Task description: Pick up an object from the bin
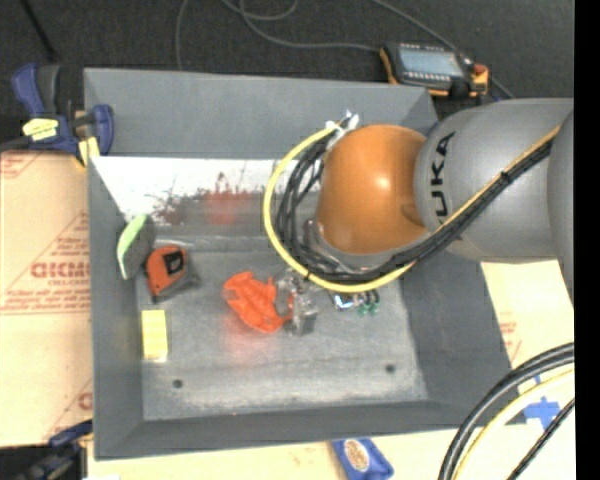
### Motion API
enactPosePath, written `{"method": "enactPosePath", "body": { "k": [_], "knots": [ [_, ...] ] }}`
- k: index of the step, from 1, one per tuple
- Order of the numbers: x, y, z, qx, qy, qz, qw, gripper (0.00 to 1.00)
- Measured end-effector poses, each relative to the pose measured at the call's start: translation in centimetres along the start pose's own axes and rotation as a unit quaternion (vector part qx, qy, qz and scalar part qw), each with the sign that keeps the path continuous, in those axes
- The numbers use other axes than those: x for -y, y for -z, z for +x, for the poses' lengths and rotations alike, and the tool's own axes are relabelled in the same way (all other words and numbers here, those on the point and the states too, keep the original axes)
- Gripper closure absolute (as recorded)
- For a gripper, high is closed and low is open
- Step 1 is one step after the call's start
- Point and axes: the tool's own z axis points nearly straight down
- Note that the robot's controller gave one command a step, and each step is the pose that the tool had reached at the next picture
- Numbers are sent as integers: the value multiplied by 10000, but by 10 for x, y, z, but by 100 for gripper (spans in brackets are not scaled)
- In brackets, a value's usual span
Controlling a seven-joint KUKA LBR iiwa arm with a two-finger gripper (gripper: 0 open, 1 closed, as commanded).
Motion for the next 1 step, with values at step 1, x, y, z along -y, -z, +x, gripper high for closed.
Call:
{"method": "enactPosePath", "body": {
  "k": [1],
  "knots": [
    [-47,3,-12,4,740,5,9973,100]
  ]
}}
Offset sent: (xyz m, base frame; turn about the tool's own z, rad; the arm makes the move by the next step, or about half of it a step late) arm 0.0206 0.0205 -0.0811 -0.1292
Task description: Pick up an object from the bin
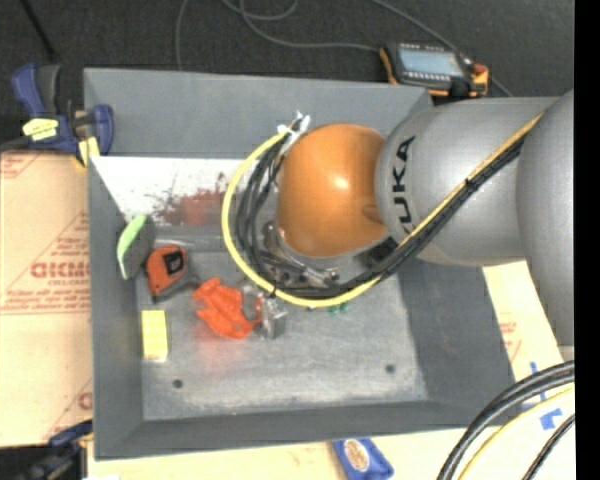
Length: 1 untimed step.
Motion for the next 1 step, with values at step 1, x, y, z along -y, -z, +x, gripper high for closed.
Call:
{"method": "enactPosePath", "body": {
  "k": [1],
  "knots": [
    [5,-43,-12,35,57,-20,10000,100]
  ]
}}
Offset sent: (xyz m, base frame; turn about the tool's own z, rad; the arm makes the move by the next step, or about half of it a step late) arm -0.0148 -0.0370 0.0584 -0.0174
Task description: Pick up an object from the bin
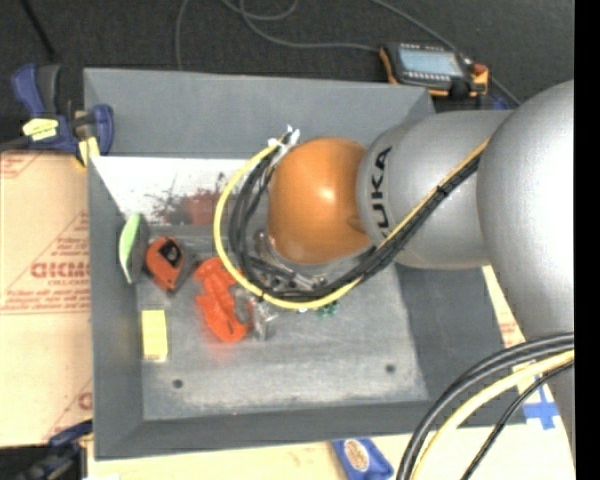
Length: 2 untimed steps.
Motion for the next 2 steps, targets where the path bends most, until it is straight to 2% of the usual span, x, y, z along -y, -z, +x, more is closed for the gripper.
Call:
{"method": "enactPosePath", "body": {
  "k": [1,2],
  "knots": [
    [14,16,22,-107,-37,-8,9999,100],
    [-17,76,-6,-49,-171,17,9998,100]
  ]
}}
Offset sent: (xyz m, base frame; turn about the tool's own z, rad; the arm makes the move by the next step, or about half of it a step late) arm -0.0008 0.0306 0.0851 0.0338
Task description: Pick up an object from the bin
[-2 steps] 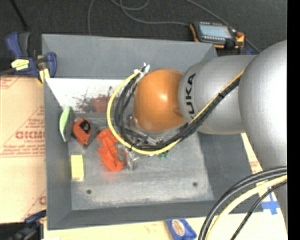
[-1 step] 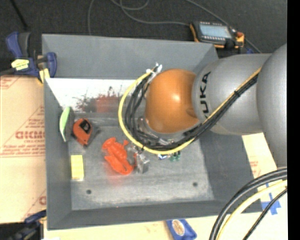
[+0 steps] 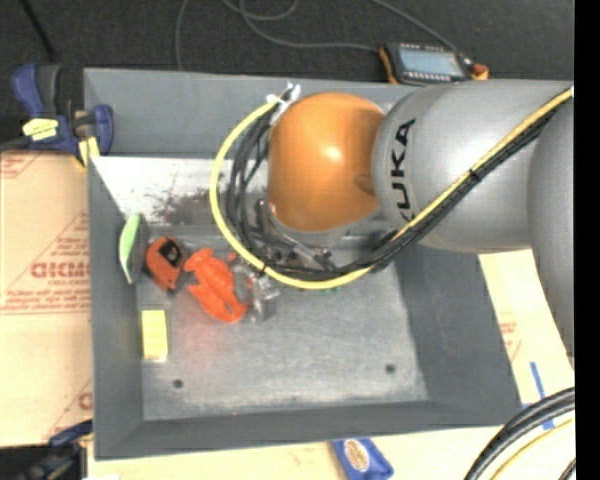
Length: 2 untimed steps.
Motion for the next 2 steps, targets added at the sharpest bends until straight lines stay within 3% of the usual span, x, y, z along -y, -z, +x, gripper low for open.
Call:
{"method": "enactPosePath", "body": {
  "k": [1,2],
  "knots": [
    [-11,15,4,35,156,-18,9999,100],
    [2,12,-4,10,-16,-1,10000,100]
  ]
}}
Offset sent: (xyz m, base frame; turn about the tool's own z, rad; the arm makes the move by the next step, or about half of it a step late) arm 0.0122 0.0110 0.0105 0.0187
